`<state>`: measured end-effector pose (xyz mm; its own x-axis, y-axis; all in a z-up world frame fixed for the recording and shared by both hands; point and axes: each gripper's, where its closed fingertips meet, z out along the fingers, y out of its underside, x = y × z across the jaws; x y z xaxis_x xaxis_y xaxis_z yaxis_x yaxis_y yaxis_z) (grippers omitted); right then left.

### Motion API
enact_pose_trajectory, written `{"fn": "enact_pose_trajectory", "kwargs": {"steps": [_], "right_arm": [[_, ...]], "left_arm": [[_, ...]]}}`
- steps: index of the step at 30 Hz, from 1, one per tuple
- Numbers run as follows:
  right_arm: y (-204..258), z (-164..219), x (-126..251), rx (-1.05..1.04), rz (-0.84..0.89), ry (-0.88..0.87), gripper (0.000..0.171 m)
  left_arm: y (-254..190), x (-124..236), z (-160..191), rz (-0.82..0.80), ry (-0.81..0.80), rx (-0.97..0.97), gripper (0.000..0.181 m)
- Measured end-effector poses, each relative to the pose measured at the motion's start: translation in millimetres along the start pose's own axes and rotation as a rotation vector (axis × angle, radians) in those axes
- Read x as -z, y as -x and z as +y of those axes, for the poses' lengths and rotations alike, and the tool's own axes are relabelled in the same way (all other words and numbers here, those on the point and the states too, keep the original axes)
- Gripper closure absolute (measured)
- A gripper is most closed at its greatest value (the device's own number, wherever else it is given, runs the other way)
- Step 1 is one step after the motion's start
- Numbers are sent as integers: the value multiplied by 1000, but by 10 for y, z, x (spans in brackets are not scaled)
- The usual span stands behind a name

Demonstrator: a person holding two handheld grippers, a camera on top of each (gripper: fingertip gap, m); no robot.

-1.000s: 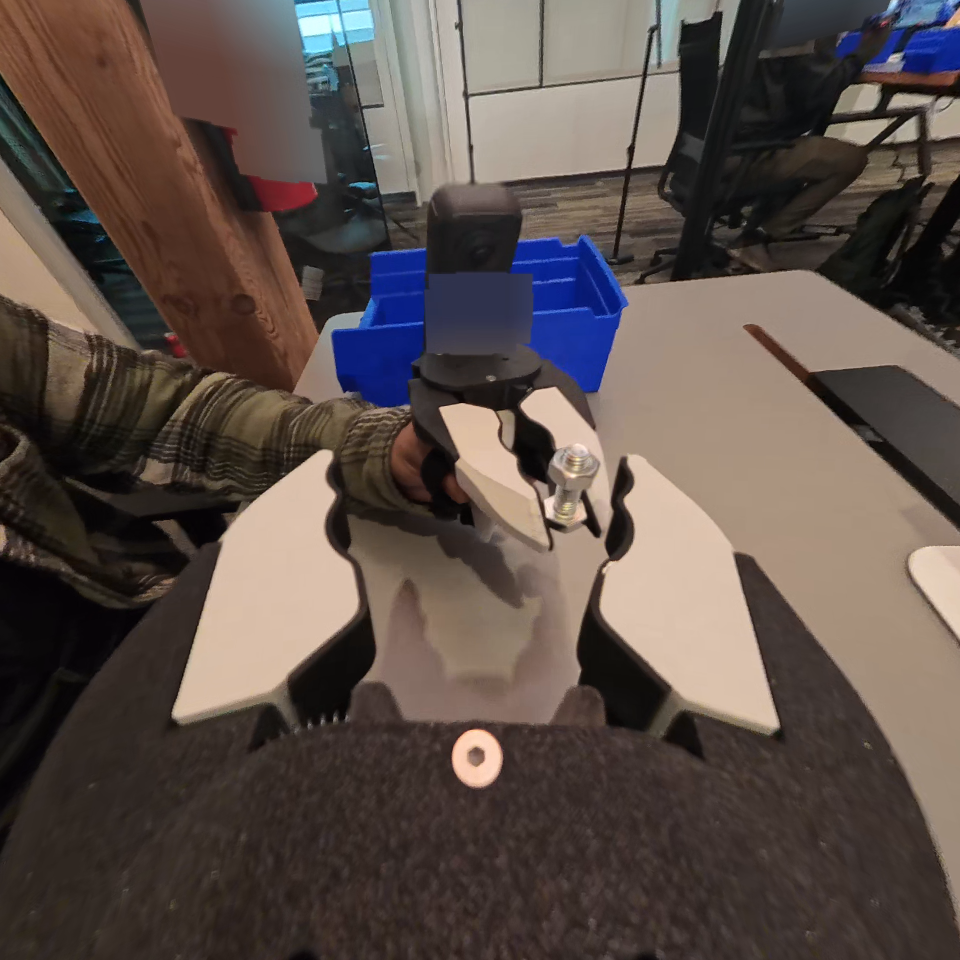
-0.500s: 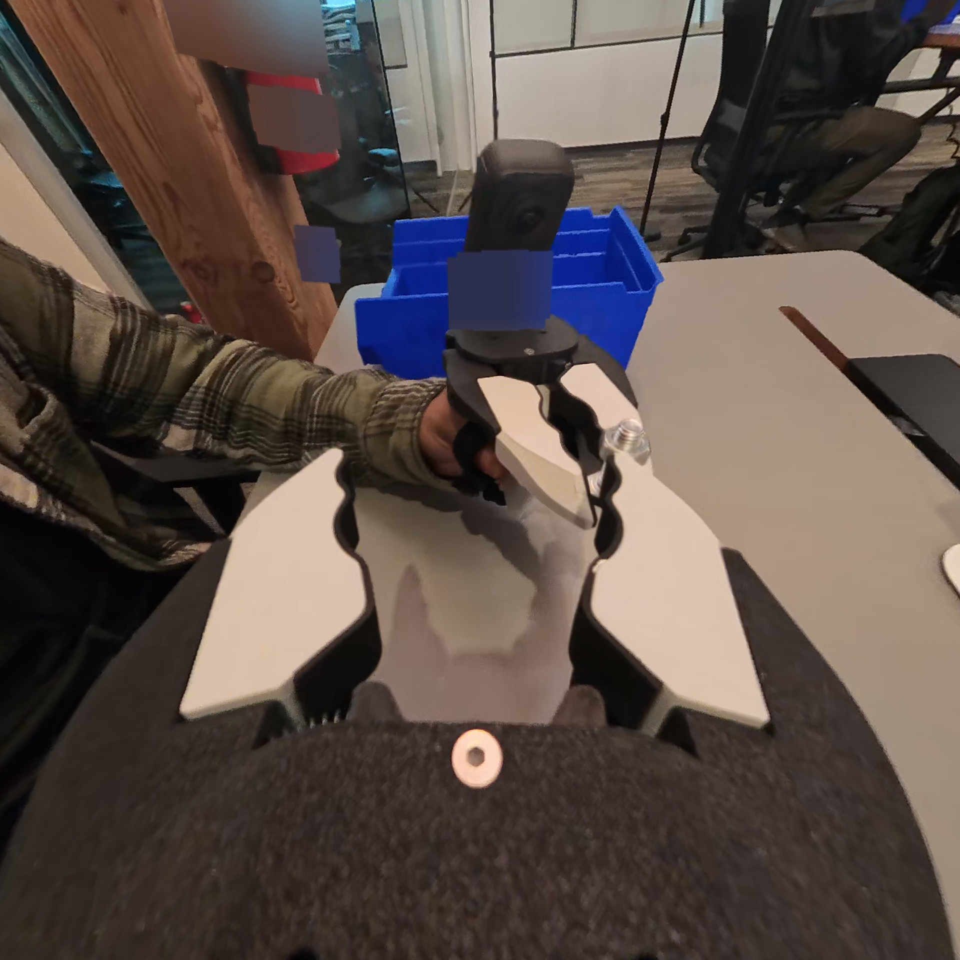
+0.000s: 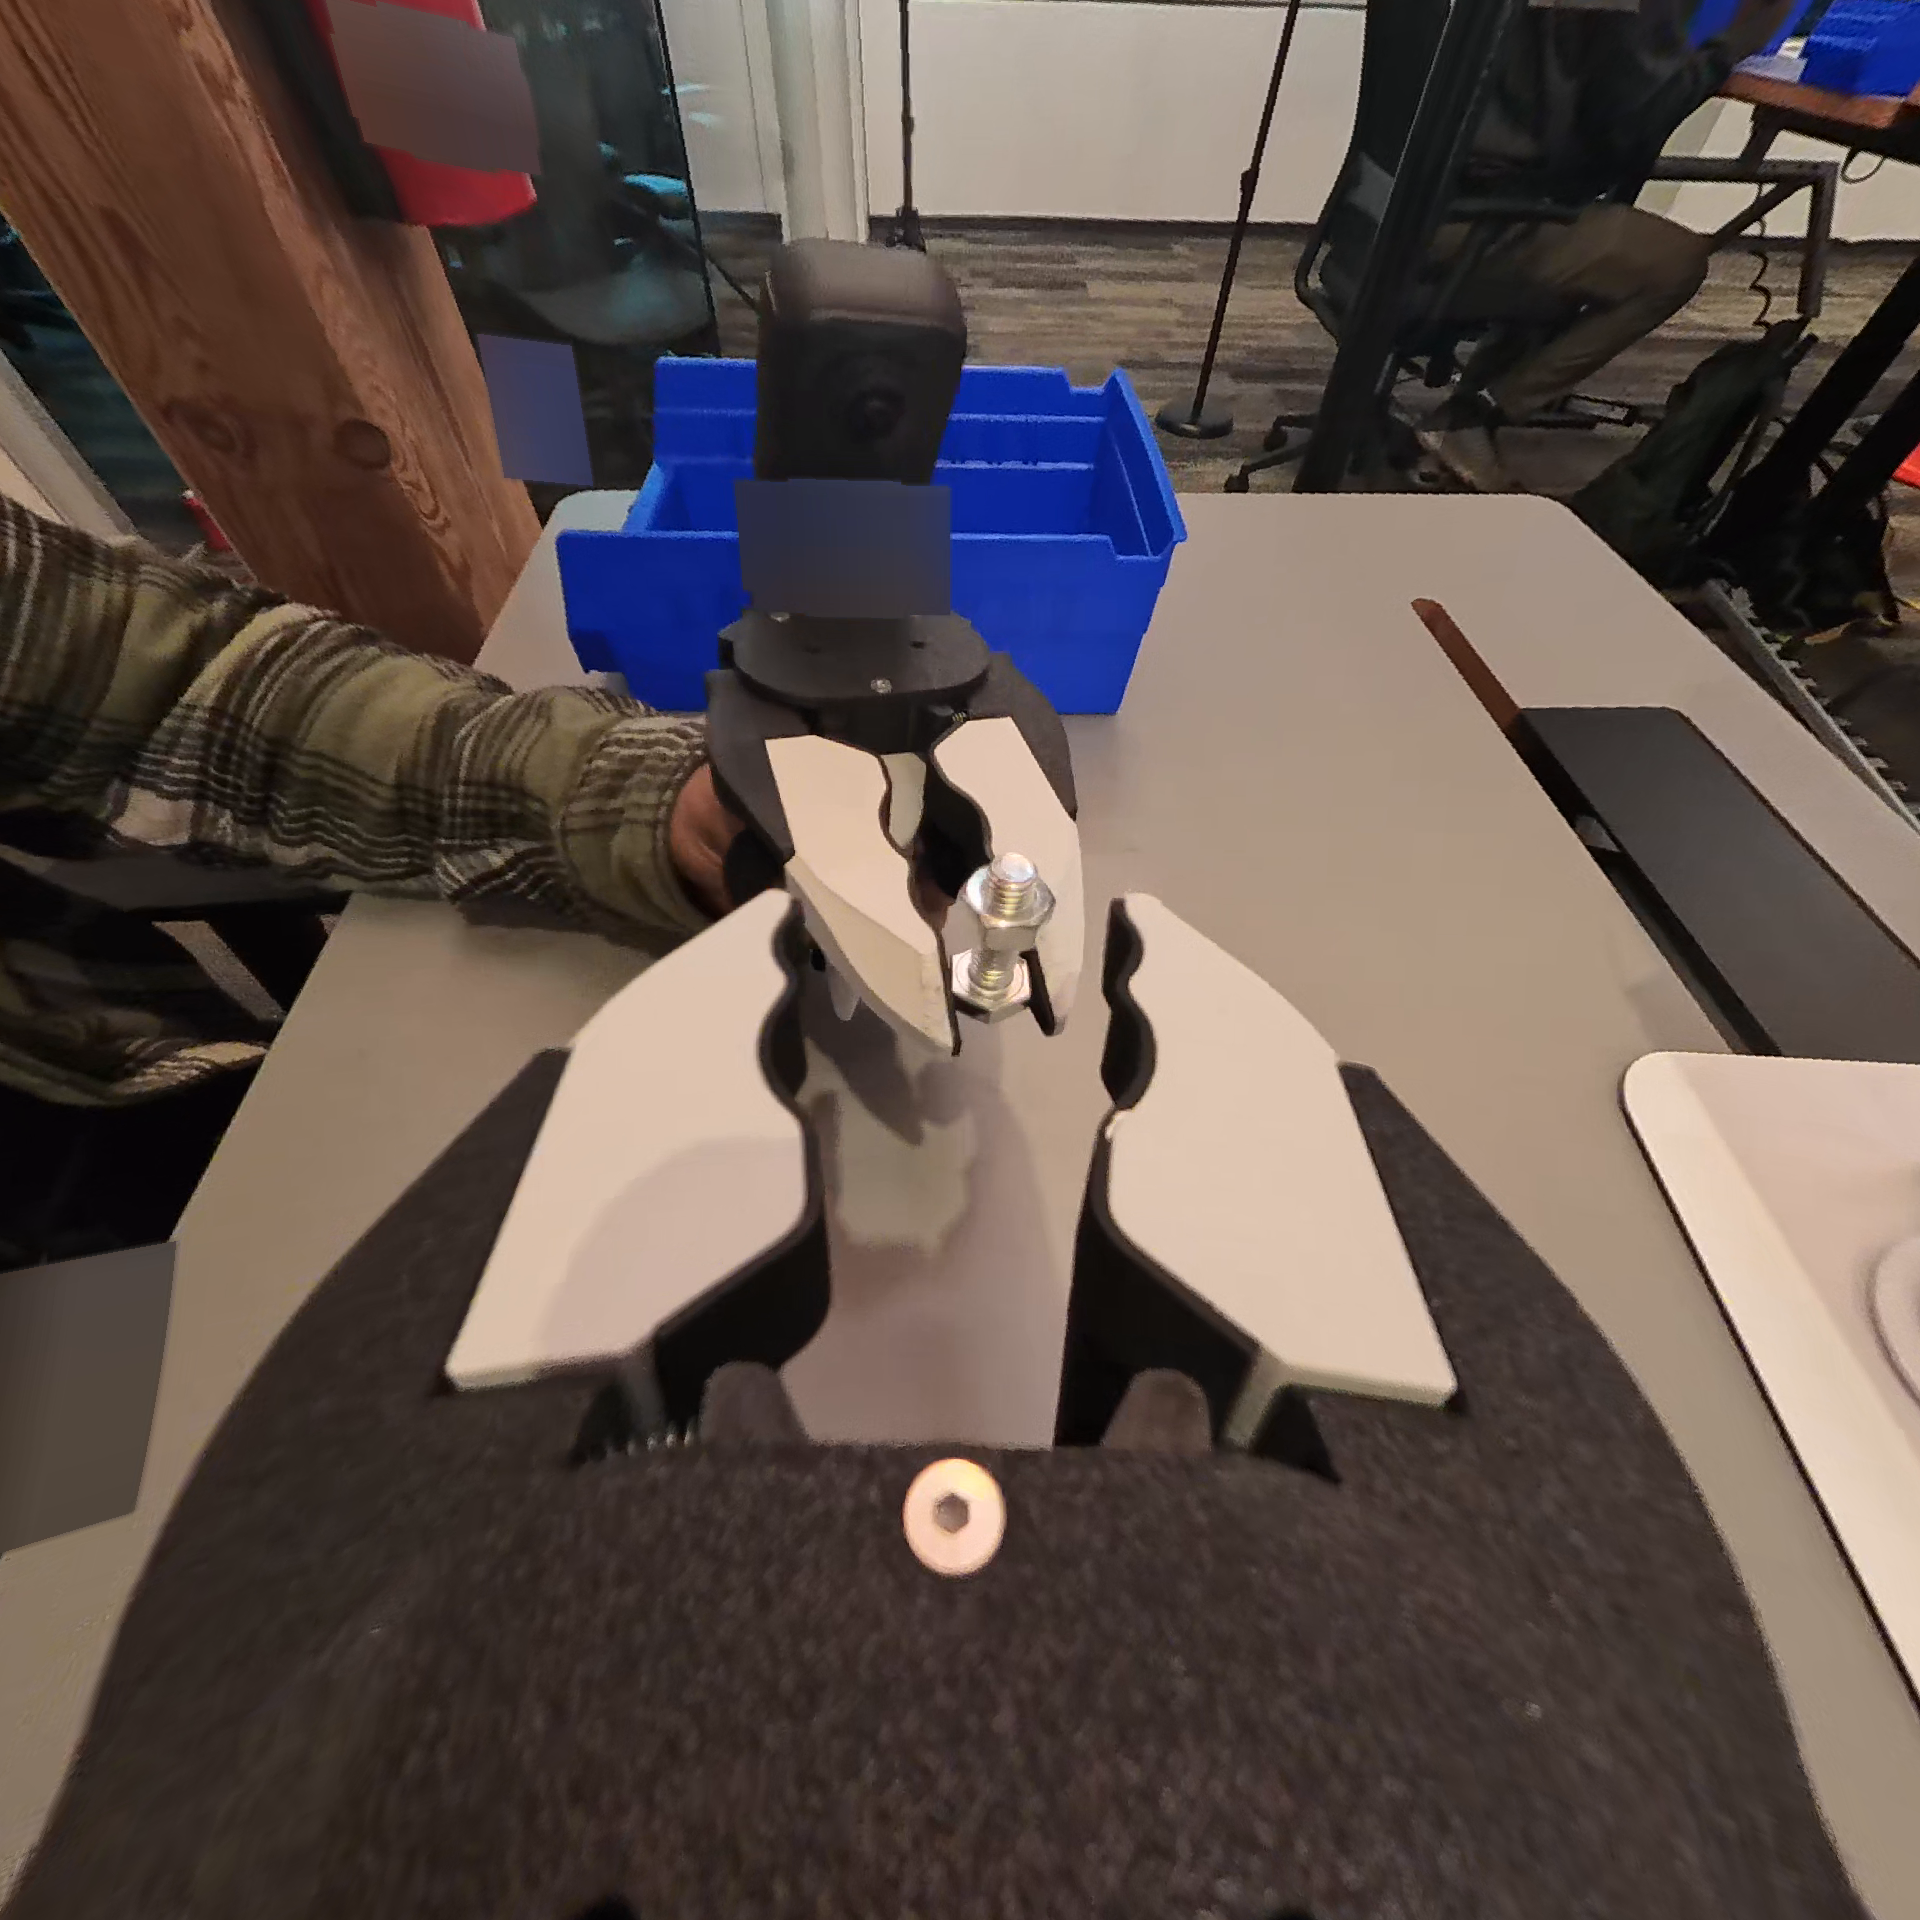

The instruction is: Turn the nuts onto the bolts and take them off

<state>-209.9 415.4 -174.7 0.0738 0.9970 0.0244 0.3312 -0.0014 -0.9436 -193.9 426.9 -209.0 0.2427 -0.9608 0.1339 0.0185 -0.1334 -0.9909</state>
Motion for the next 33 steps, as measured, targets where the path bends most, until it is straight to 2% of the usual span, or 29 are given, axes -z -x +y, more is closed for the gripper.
{"fn": "enact_pose_trajectory", "kwargs": {"steps": [11,17,24,27,29,33], "right_arm": [[-48,41,-81,3,-27,29,133],[-43,84,-149,8,-43,70,151],[-9,44,-84,35,-17,66,152],[-13,6,85,22,19,38,152],[-54,-55,327,-4,66,3,152],[-282,-93,1138,-61,264,-8,152]], "left_arm": [[-38,-25,18,11,18,-15,162],[-53,-38,31,14,28,-23,162],[-104,-43,-17,39,11,-25,162],[-139,-53,-27,51,15,-30,162],[-142,-57,-13,55,20,-27,162],[-145,-55,-25,69,8,3,160]]}}
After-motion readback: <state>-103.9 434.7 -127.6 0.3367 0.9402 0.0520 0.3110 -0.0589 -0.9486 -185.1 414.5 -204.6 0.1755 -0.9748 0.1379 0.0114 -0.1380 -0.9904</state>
